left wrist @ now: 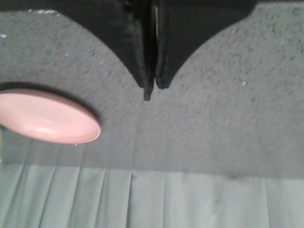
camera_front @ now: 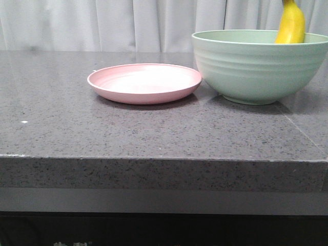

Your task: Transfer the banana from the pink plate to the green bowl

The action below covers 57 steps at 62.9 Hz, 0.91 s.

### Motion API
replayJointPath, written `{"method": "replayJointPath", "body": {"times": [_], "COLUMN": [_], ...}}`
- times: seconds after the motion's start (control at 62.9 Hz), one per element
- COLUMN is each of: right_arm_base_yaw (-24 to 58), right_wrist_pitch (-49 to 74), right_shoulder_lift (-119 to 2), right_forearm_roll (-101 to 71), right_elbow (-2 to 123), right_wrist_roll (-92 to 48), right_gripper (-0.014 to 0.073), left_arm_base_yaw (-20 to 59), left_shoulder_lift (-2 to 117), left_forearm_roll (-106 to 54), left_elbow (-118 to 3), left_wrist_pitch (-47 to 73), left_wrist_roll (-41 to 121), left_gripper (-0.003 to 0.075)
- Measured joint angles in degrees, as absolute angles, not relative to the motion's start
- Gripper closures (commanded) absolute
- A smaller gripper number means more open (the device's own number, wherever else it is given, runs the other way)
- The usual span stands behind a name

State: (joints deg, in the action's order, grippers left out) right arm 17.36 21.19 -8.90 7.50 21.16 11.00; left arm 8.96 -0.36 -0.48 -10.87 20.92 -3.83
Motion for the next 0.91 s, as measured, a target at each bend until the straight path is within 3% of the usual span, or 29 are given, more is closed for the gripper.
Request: {"method": "replayJointPath", "body": {"times": [0.254, 0.906], "right_arm_base_yaw": [17.36, 17.36], "right_wrist_pitch": [21.19, 21.19], "right_shoulder_lift": [-8.9, -8.9], "right_forearm_roll": [7.5, 7.5], "right_elbow": [21.16, 21.16], "right_wrist_roll": [11.0, 11.0], "right_gripper": [0.0624, 0.0624], "left_arm_base_yaw": [2.85, 2.55], "left_shoulder_lift": [-0.36, -0.36], "left_forearm_roll": [-0.72, -0.72], "left_elbow": [0.23, 0.24], "left_wrist_pitch": [13.31, 11.2], "left_wrist_roll": [-3.71, -3.71], "left_gripper": [0.0739, 0.0739]}}
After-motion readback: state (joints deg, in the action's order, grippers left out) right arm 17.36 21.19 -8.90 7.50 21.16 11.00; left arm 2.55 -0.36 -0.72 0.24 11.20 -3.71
